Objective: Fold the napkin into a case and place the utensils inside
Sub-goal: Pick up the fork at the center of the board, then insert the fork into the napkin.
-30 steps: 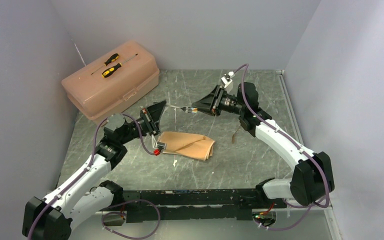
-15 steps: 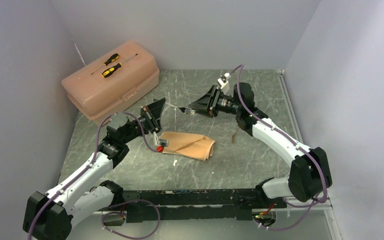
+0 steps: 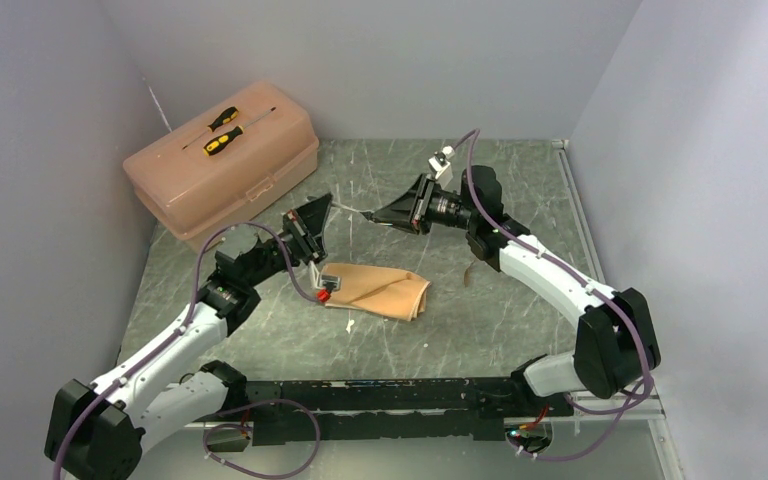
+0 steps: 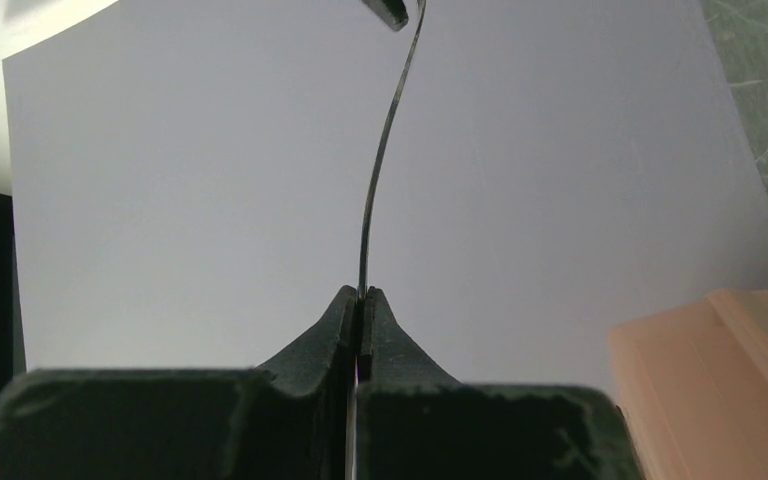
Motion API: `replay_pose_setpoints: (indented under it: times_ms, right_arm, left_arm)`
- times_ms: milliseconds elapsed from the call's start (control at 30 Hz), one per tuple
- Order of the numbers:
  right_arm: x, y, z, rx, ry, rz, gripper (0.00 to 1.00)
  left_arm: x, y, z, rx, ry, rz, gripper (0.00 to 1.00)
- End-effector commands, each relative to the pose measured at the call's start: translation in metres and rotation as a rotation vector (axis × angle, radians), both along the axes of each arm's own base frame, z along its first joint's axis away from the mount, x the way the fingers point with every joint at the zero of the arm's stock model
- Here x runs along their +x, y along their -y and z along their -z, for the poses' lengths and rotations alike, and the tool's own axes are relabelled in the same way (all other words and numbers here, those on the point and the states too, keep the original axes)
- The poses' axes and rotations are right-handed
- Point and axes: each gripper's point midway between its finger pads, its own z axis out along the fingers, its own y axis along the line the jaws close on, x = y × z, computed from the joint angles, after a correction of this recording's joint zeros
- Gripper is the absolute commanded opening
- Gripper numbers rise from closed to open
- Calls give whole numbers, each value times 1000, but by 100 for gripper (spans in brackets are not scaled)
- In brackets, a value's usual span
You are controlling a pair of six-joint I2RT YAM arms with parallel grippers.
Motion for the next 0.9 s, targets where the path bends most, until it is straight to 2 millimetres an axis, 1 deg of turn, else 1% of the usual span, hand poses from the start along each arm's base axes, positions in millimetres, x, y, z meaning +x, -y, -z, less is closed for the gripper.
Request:
replay_pose_setpoints:
  times_ms: [0,100,133,167,200,233,267,300,333,367,400,433,467,533,600,667,733,867]
  right_arm:
    - [1,-1,-32,70,94,-2,16]
    - [-2,0,-35,96,95,-2,0]
    - [-3,1,-35,100,91,0,0]
    - [-3,3,-33,98,84,3,0]
    - [-4,6,-30,93,81,10,0]
    - [-4,11,-27,84,76,21,0]
    - [-4,17,-23,68,66,34,0]
    - [-4,24,-18,49,64,48,0]
    - [-5,33,-11,16,52,63,0]
    - [-5,41,-3,-28,50,79,0]
    - [-6,51,5,-91,51,95,0]
    - [-9,61,19,-162,29,110,0]
    - [-12,73,30,-224,24,127,0]
    - [-24,93,53,-336,-9,142,0]
    - [-39,108,73,-408,-40,141,0]
    - [-56,117,88,-449,-80,136,0]
    - [-70,123,102,-474,-114,133,0]
    - [-92,130,122,-490,-162,128,0]
  left_arm:
    - [-3,-5,-30,-51,59,-18,3]
    - [-3,-5,-22,-41,32,-21,4]
    - [-1,-6,-16,-25,8,-31,9]
    - [1,-7,-8,-7,-22,-42,23]
    - [3,-9,4,11,-68,-58,43]
    - [4,-11,15,21,-121,-74,60]
    - [6,-14,28,37,-188,-97,68]
    - [5,-18,42,48,-269,-120,75]
    - [5,-23,57,47,-369,-150,80]
    - [4,-28,74,47,-492,-187,83]
    - [2,-33,88,48,-619,-228,84]
    - [1,-39,103,26,-757,-287,83]
    - [-6,-45,119,3,-938,-360,83]
    - [-14,-53,144,2,-1182,-483,79]
    - [-24,-57,171,18,-1385,-584,73]
    - [-30,-60,192,31,-1514,-657,68]
    - [-32,-62,207,44,-1616,-733,63]
    - [-25,-60,224,19,-1807,-831,51]
